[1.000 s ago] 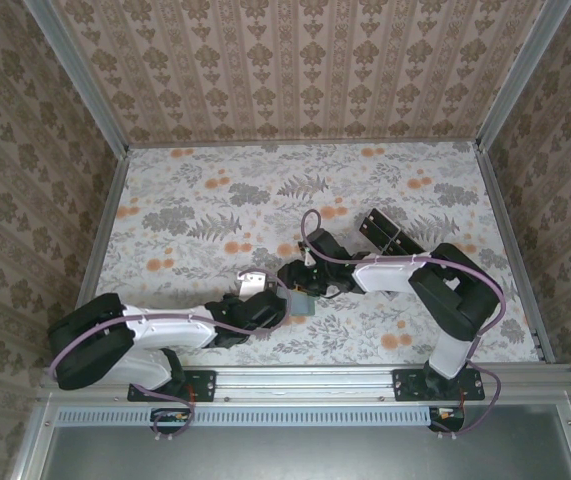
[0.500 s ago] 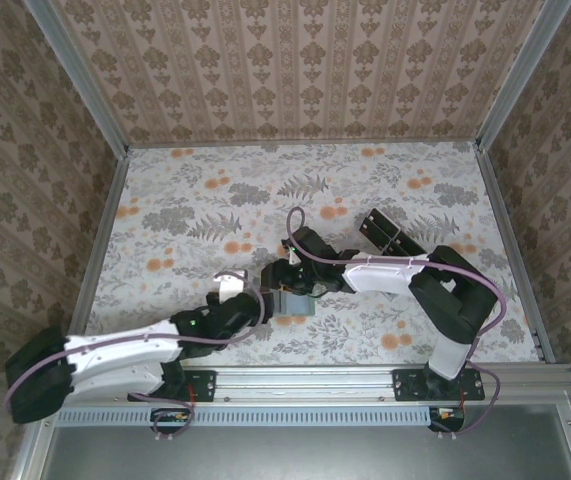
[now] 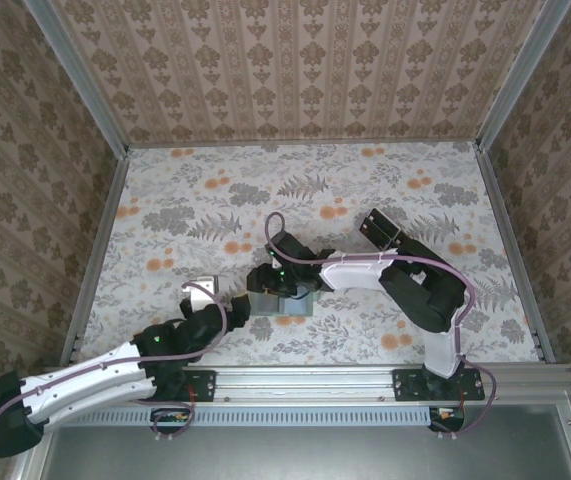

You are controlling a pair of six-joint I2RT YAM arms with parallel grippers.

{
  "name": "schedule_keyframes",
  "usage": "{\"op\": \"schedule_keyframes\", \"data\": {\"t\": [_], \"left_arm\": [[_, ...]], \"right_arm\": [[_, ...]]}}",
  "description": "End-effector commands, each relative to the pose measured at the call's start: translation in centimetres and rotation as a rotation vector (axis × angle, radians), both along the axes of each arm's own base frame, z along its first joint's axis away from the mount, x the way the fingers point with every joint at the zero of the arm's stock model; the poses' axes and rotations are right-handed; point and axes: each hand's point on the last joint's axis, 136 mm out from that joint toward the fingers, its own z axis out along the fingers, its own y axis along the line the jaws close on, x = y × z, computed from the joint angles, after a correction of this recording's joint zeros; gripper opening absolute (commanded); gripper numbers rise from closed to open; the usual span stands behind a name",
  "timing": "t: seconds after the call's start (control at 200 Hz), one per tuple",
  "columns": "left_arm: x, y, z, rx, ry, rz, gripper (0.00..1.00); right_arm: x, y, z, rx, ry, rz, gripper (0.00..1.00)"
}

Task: Put the credit cards into the card holder

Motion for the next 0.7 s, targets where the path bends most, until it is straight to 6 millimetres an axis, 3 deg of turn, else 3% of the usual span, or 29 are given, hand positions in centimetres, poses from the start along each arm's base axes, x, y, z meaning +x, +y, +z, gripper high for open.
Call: {"op": "schedule_keyframes", "data": {"t": [0.0, 0.14, 0.265, 0.395, 0.565, 0.695], "left_arm": [[-0.1, 0.6, -0.7, 0.014, 0.024, 0.016, 1.00], [0.0, 0.4, -1.1, 0.012, 0.049, 0.015, 1.00], [0.3, -0.3, -1.2, 0.018, 0.071, 0.003, 1.00], [0.9, -1.2, -0.9, 0.049, 0.091, -0.014, 1.00], [2.0, -2.2, -0.2, 0.096, 0.113, -0.039, 1.00], [2.9, -3.0, 0.2, 0.100, 0.124, -0.056, 1.00]], "right_arm": [[0.0, 0.6, 1.5, 0.009, -0.025, 0.026, 0.53], [0.4, 0.8, 5.2, 0.035, -0.100, 0.075, 0.53], [1.1, -2.0, 7.9, -0.043, -0.166, 0.070, 0.52], [2.2, -8.6, 8.9, -0.253, -0.248, 0.012, 0.52], [2.5, -20.1, 9.8, -0.597, -0.335, -0.088, 0.52], [2.2, -26.0, 11.0, -0.739, -0.400, -0.123, 0.52]]}}
